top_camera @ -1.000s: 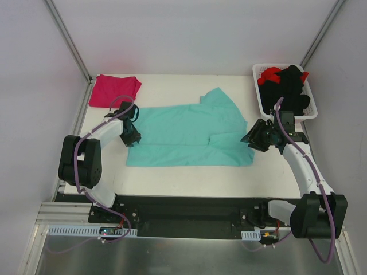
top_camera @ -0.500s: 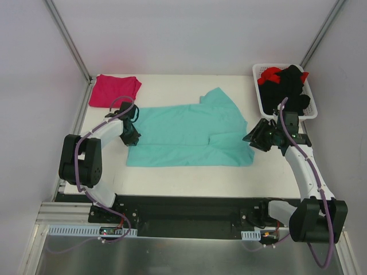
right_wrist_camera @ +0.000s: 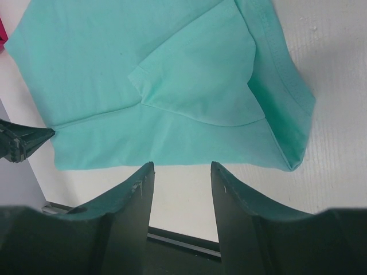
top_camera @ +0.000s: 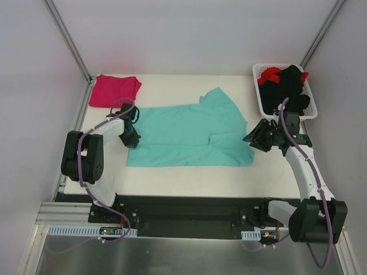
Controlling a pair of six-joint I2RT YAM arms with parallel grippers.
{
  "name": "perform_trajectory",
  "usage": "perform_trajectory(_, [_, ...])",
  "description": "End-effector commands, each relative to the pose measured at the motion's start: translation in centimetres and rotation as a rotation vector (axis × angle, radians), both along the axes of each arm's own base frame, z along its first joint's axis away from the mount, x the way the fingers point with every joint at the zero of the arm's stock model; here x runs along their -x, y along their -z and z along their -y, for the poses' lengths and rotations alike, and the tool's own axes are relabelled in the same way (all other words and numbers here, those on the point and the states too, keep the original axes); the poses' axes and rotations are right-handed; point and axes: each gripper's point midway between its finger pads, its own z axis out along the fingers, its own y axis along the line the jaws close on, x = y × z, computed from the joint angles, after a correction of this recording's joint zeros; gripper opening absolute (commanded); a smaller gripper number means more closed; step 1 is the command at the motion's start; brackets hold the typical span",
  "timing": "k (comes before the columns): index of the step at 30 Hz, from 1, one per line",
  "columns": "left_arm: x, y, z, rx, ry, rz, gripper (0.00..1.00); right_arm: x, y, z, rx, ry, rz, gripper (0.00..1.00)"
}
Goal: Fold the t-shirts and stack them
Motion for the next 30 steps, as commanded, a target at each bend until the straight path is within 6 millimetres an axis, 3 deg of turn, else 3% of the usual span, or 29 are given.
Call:
perform_trajectory(1, [0.4, 0.3, -1.3, -0.052, -0.019, -0.029, 0.07, 0.5, -0.5, 0.0, -0.009, -0.011, 0.022, 0.47])
perform_trajectory(9, [0.3, 0.1, -1.7, -0.064, -0.02, -0.03, 0.07, 0.3, -0.4, -0.8, -0.053, -0.047, 0.017, 0.48])
perform_trajectory(11, [-0.3, -2.0, -1.5, -0.053, -0.025, 0.033, 0.07, 0.3, -0.7, -2.5, -0.123, -0.124, 0.01, 0.48])
perform_trajectory(14, [-1.0, -5.8, -1.2, -0.063, -0.004, 0.127, 0.08, 0.6, -0.4, -3.7, -0.134, -0.18, -0.014, 0.47])
perform_trajectory(17, [-0.9, -8.1, -1.0, -0.098, 0.023, 0.157, 0.09, 0.8, 0.5, -4.2, -0.134, -0.196, -0.026, 0.47])
perform_trajectory(23, [0.2, -7.8, 1.4, -0.091, 0.086, 0.135, 0.08, 0.9, 1.9, -4.3, -0.134, -0.201, -0.047, 0.47])
perform_trajectory(28, [1.9, -8.1, 5.7, -0.01, 0.159, 0.138, 0.09, -0.1, 3.1, -4.1, -0.133, -0.202, -0.024, 0.47])
perform_trajectory(30, [2.2, -7.8, 6.5, 0.015, 0.164, 0.134, 0.09, -0.6, 3.6, -4.6, -0.174, -0.216, -0.02, 0.47])
